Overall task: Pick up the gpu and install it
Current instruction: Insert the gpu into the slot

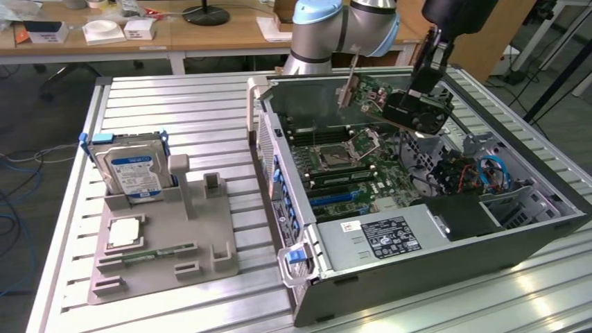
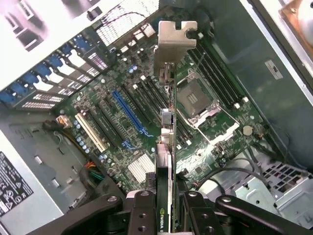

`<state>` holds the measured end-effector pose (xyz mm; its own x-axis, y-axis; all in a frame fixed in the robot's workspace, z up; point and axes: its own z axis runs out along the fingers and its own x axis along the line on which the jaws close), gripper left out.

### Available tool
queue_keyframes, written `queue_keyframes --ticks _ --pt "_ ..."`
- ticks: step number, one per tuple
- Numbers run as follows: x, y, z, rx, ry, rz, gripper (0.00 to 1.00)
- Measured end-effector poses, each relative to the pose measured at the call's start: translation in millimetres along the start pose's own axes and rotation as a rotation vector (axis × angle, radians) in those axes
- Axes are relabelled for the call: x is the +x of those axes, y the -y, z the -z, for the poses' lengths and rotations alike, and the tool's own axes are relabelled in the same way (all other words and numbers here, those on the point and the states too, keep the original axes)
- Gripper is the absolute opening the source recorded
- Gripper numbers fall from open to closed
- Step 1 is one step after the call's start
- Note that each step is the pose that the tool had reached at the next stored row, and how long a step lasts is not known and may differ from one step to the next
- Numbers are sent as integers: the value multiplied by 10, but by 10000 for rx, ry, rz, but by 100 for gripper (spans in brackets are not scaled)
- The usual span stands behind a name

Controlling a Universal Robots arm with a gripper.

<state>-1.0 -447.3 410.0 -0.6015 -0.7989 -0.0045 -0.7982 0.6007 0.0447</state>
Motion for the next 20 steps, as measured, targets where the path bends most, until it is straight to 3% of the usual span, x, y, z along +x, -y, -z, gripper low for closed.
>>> queue_keyframes --ticks 20 --pt "-15 -7 -6 -9 -94 2087 26"
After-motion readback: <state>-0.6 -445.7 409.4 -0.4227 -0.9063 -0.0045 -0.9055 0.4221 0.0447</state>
